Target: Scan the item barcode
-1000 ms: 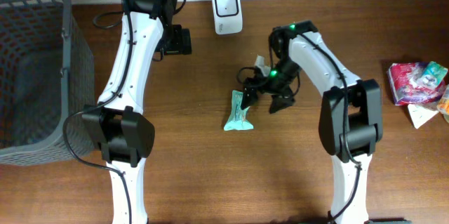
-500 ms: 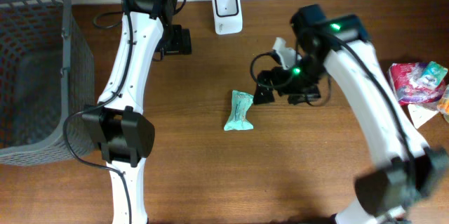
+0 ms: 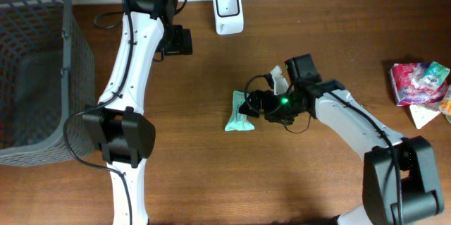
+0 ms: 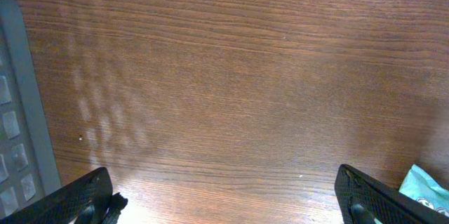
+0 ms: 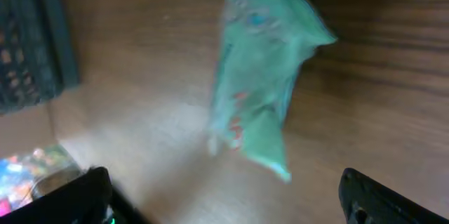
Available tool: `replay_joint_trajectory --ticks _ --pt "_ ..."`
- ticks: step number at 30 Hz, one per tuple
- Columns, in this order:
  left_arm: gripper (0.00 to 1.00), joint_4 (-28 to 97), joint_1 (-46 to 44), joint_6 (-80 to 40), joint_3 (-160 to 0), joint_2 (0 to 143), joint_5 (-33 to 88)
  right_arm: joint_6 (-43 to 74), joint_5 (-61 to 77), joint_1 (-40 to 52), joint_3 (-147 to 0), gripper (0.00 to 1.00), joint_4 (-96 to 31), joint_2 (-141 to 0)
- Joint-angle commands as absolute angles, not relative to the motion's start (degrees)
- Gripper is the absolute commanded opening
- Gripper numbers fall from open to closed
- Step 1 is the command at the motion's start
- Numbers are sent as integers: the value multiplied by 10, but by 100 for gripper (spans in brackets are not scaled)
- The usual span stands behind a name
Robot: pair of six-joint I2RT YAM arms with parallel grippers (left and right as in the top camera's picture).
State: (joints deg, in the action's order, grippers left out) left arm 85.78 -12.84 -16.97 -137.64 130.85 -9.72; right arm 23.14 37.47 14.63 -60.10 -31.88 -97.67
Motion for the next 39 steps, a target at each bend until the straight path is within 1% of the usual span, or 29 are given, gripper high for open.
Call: replay_joint_trajectory --ticks 1,6,10,13,15,16,19,20,21,23,24,29,32,34,35,36,38,39 --pt "99 858 -130 -175 -1384 1314 -102 287 338 146 -569 99 -269 -984" --pt "99 858 -130 -175 -1384 1314 -102 325 343 150 -561 99 -216 -1037" --pt "99 858 -130 -175 -1384 1314 -101 325 368 167 -561 100 -183 -1069" --pt "99 858 -130 -175 -1384 1314 -102 330 363 182 -561 83 -172 -1074" --pt "99 858 -130 -175 -1384 1314 -102 354 322 200 -561 74 -171 -1074" --pt "99 858 -130 -175 -1384 1314 -102 361 302 209 -561 68 -171 -1074" --pt "99 858 -130 -175 -1384 1314 -102 363 275 225 -561 54 -170 -1074" --pt "99 858 -130 -175 -1384 1314 -102 363 274 225 -561 39 -171 -1074" --pt "99 858 -130 -175 -1384 1314 -102 363 274 225 -561 30 -171 -1074" --pt "99 858 -130 -175 -1384 1314 -102 363 274 224 -562 7 -173 -1074" --pt "99 858 -130 -175 -1384 1314 -102 363 274 224 -565 4 -182 -1072" --pt "99 858 -130 -175 -1384 1314 -102 314 256 210 -640 4 -308 -1048" --pt "99 858 -130 -175 -1384 1314 -102 291 221 198 -729 4 -443 -1045" --pt "99 858 -130 -175 -1384 1314 -102 292 151 197 -776 4 -527 -1045" --pt "99 858 -130 -175 -1384 1314 -102 298 89 197 -804 4 -580 -1045" --pt "99 858 -130 -175 -1384 1314 -102 338 11 199 -827 4 -633 -1045" --pt "99 858 -130 -175 -1384 1314 -102 399 -67 198 -832 4 -673 -1045" --pt "99 858 -130 -175 -1384 1314 -102 412 -84 199 -830 4 -679 -1047"
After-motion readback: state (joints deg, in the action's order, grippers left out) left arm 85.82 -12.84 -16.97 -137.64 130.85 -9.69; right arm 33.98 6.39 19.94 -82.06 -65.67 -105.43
